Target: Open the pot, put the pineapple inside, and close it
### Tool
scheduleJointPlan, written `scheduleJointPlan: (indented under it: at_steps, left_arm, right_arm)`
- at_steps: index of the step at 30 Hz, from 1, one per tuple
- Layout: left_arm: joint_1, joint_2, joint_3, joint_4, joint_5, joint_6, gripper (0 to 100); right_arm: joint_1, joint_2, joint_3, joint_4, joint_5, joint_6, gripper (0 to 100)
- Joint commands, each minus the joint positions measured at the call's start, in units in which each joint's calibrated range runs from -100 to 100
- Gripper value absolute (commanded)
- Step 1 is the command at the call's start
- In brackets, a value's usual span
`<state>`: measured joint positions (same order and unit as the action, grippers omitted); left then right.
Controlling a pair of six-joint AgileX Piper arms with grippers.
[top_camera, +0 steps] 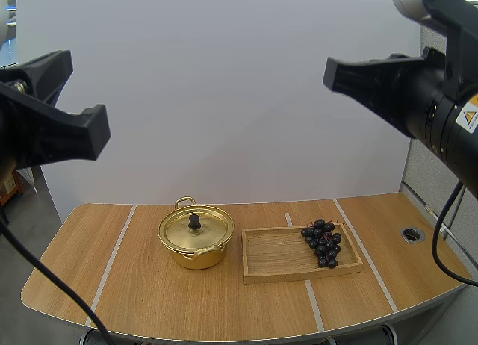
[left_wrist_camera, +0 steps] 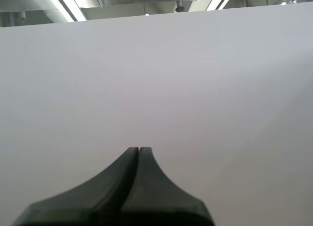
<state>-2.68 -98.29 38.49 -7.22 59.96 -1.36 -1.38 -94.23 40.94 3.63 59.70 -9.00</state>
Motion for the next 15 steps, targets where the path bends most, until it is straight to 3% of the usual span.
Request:
scheduleJointPlan:
  at_steps: [1,12,15]
  left_arm:
    - [2.50,-1.36,7.93,4.24,-10.00,-9.31,0]
    - [2.50,-1.36,28.41,4.30,-23.06,-6.57,0]
    - [2.50,-1.36,35.79,4.30,-33.52,-6.48,0]
  right_arm:
    - [-1.04,-0.48,9.78,1.63,-19.73,-3.48,0]
    - [-1.04,-0.20,36.51,1.63,-38.32,-3.70,0]
    - [-1.04,-0.20,41.84,1.63,-40.76,-4.04,0]
